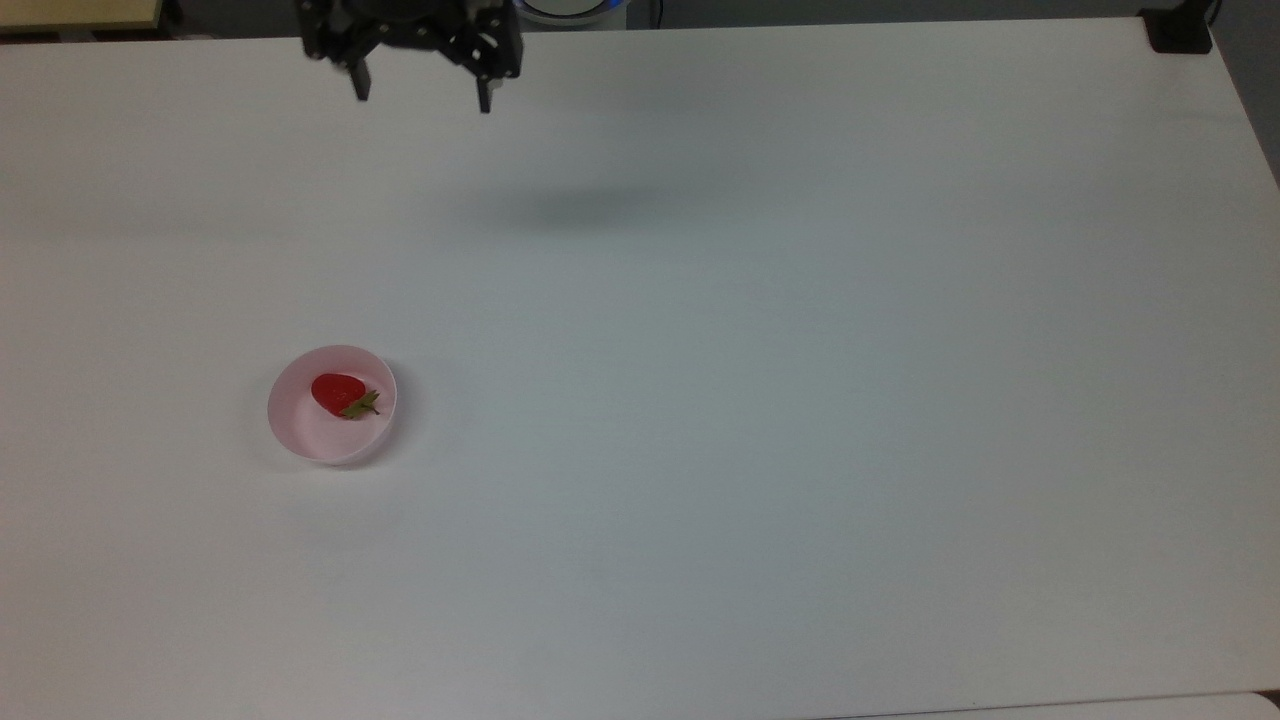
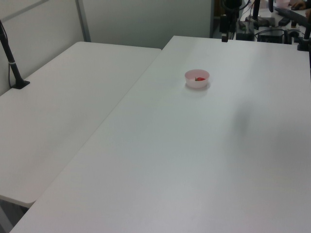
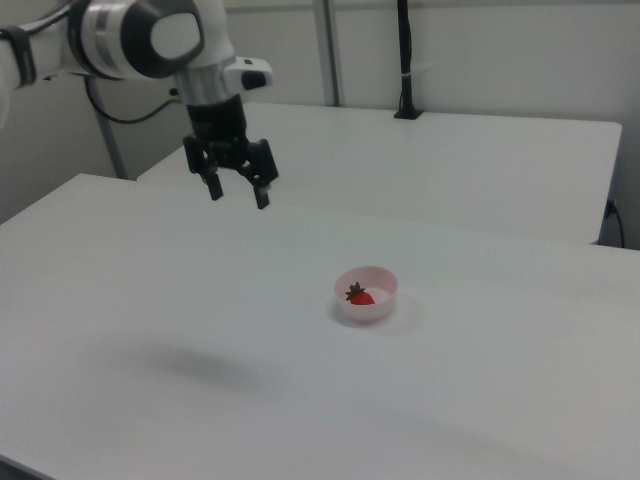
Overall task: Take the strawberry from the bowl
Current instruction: 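Move the gripper over the pink bowl holding the strawberry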
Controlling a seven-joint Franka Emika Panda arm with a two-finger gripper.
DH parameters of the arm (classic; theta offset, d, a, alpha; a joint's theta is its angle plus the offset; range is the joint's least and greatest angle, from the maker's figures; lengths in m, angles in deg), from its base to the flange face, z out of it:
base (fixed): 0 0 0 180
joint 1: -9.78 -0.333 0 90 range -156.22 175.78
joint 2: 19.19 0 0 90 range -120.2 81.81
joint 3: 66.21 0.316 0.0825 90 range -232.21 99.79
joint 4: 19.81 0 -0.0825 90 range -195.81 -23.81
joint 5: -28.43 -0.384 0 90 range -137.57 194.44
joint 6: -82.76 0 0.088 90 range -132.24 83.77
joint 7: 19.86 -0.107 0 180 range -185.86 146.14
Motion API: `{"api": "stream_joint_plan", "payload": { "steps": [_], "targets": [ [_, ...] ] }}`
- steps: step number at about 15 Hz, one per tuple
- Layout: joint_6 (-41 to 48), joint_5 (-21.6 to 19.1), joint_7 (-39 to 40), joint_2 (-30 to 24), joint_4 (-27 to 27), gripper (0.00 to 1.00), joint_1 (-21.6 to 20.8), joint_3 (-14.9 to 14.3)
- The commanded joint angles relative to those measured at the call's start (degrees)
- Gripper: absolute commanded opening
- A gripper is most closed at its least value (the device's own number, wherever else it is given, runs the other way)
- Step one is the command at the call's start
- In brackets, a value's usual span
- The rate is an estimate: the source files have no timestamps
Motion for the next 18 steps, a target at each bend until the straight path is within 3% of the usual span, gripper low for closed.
{"api": "stream_joint_plan", "payload": {
  "steps": [1,6,10,13,18],
  "targets": [
    [-5.8,-2.1,4.4,4.2,0.9,1.0,3.1,-0.1],
    [-15.4,-2.1,3.5,14.1,4.5,1.0,5.4,-0.1],
    [-26.1,-2.1,2.3,19.5,4.4,1.0,8.1,-0.1],
    [-28.3,-1.7,4.0,21.8,4.4,1.0,9.6,-0.1],
    [-28.4,-2.1,25.7,24.6,4.4,1.0,10.9,0.3]
  ]
}}
